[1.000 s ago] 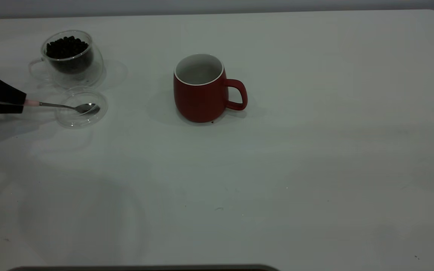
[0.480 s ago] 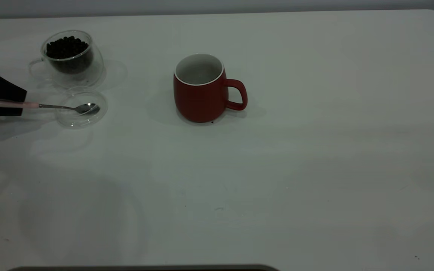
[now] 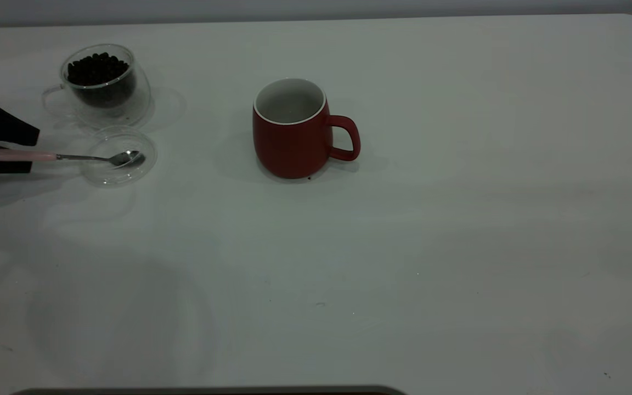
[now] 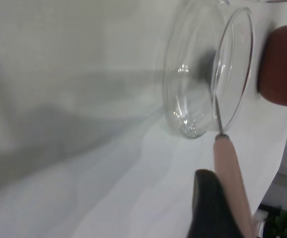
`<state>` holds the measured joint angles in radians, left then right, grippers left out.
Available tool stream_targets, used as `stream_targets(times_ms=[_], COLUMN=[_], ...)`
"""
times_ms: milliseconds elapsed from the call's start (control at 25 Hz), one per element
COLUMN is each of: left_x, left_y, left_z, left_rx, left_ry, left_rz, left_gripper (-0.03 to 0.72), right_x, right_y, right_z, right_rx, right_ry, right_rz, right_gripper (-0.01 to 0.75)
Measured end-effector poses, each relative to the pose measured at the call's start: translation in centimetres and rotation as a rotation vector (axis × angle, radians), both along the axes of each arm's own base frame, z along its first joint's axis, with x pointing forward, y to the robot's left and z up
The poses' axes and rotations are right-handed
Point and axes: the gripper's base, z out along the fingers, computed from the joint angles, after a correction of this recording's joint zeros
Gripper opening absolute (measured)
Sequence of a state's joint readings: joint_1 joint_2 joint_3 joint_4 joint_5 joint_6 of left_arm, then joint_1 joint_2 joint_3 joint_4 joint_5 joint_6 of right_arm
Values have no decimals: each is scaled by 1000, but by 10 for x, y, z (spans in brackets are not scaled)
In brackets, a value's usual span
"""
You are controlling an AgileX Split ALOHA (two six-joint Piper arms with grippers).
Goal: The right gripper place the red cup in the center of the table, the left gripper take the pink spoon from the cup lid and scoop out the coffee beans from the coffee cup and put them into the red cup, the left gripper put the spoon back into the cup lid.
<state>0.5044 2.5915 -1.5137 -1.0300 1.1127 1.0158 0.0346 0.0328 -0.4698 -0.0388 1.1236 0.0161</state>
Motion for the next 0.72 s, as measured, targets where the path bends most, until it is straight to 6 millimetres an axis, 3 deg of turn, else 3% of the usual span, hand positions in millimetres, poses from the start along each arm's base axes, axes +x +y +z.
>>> stream_targets(times_ms=[480,560,720], left_x=[-8,-11,-8], left_y=[41,51,65], left_z=[4,11,50], left_rx=[16,13,23], left_ry=[0,2,-56], left_rz=[116,143,186], left_gripper=[517,517,517], right_x=[0,0,0], right_y=[0,0,0], right_z=[0,0,0], right_rx=[0,0,0], right_ry=[0,0,0], right_rz=[0,0,0], right_gripper=[581,581,581])
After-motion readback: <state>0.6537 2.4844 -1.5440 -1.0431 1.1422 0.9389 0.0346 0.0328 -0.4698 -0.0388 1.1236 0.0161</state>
